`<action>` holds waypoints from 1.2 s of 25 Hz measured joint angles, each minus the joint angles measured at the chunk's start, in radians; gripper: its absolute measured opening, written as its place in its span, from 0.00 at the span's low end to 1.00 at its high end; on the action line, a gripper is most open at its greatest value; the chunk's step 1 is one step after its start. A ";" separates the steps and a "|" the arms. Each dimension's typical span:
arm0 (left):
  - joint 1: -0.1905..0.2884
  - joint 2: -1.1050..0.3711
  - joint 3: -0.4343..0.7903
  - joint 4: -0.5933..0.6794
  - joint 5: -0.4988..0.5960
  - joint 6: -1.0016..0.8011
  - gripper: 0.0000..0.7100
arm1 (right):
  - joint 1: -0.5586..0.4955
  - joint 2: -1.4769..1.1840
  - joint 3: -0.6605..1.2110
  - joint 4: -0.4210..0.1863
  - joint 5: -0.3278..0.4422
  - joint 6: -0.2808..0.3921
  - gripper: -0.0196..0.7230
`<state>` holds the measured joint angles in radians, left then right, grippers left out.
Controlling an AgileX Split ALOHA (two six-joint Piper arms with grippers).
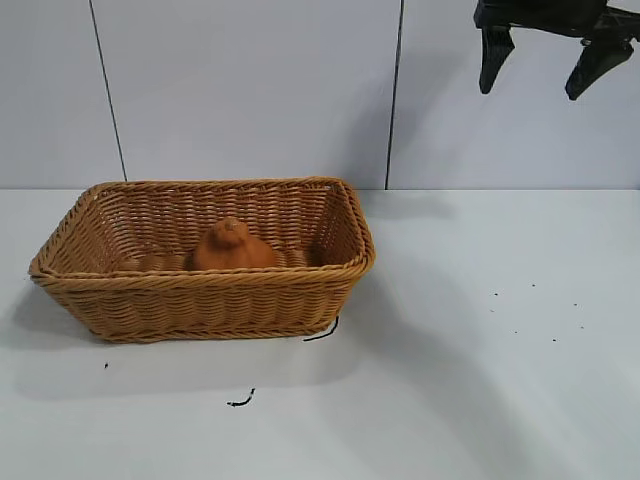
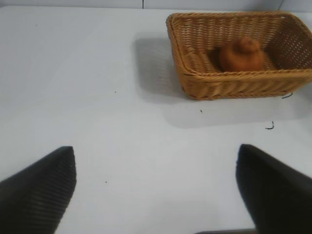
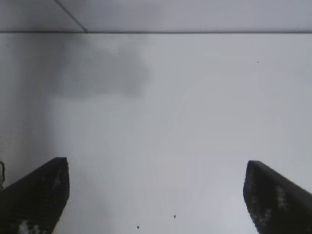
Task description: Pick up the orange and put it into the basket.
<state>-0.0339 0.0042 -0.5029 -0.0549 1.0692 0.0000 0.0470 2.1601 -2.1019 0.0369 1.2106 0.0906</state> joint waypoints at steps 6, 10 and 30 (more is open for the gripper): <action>0.000 0.000 0.000 0.000 0.000 0.000 0.90 | 0.000 -0.231 0.371 0.004 -0.001 -0.026 0.96; 0.000 0.000 0.000 0.000 0.000 0.000 0.90 | 0.000 -0.448 0.646 0.004 0.000 -0.039 0.96; 0.000 0.000 0.000 0.000 -0.001 0.000 0.90 | 0.000 -1.513 1.571 0.004 -0.200 -0.128 0.96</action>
<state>-0.0339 0.0042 -0.5029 -0.0549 1.0681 0.0000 0.0470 0.6471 -0.5310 0.0406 1.0109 -0.0372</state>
